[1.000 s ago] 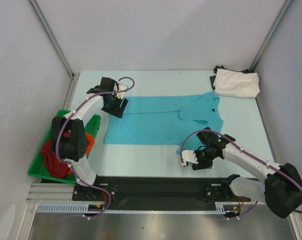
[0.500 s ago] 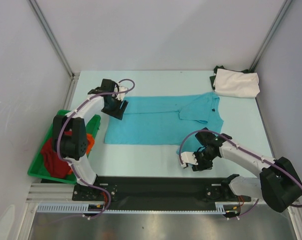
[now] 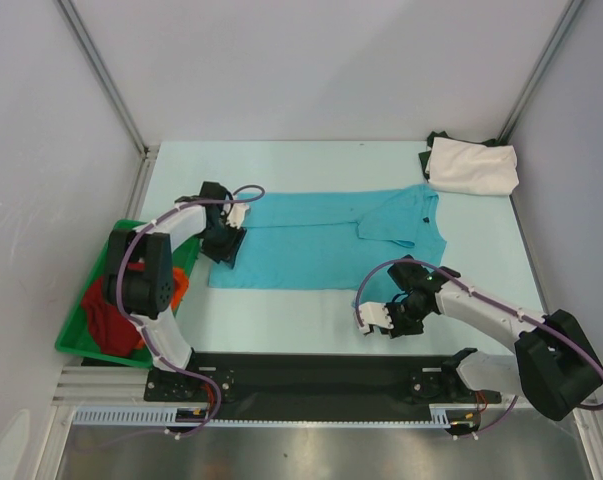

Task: Fold and stack the t-shirts
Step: Fold the tshirt

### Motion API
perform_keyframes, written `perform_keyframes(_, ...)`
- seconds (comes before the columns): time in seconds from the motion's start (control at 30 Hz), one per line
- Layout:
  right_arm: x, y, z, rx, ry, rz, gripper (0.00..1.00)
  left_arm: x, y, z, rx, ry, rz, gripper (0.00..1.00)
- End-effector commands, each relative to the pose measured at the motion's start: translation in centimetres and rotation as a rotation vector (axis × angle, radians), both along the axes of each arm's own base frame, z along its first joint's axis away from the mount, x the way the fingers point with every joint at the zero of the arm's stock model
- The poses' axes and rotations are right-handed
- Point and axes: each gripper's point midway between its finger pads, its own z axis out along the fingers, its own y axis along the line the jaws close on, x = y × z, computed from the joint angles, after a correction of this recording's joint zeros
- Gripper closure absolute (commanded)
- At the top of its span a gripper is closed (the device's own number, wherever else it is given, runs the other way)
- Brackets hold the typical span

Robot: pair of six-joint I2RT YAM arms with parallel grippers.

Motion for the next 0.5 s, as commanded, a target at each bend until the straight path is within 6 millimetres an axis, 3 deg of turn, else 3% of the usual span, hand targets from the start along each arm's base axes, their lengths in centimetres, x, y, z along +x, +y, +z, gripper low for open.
perform_keyframes(0.0,0.4,0.2,0.0,0.004,-0.022,-0.011,1.00,-0.4,0.4,0.1,-0.017,0.007,-0.005,0.50)
perform_keyframes(0.23,1.1,0.7,-0.2,0.006,-0.025,-0.030,1.00,-1.4,1.6,1.1,0.024,-0.021,0.010,0.50)
perform_keyframes(0.47,1.4,1.0,-0.5,0.005,-0.015,-0.033,1.00,-4.4,2.5,1.3,0.057,0.010,-0.005,0.49)
